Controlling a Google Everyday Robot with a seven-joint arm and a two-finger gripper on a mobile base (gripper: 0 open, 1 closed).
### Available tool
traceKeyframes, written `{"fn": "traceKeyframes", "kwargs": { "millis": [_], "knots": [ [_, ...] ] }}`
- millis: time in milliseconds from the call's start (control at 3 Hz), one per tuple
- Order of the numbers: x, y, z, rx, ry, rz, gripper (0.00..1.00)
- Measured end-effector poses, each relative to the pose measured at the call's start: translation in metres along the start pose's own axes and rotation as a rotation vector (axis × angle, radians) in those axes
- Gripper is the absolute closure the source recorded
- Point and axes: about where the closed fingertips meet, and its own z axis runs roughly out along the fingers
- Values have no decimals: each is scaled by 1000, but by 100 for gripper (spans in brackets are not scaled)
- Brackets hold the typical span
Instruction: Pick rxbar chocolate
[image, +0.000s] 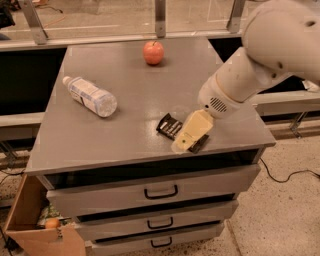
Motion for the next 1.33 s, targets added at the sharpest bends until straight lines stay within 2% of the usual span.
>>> {"fn": "traceKeyframes", "kwargs": {
  "millis": [333, 667, 1000, 1333],
  "knots": [
    [-15, -2, 26, -9, -43, 28, 0],
    [-19, -6, 42, 6, -78, 47, 0],
    [-20, -6, 55, 17, -99, 69, 15],
    [-19, -5, 63, 21, -106, 87, 39]
  ]
}}
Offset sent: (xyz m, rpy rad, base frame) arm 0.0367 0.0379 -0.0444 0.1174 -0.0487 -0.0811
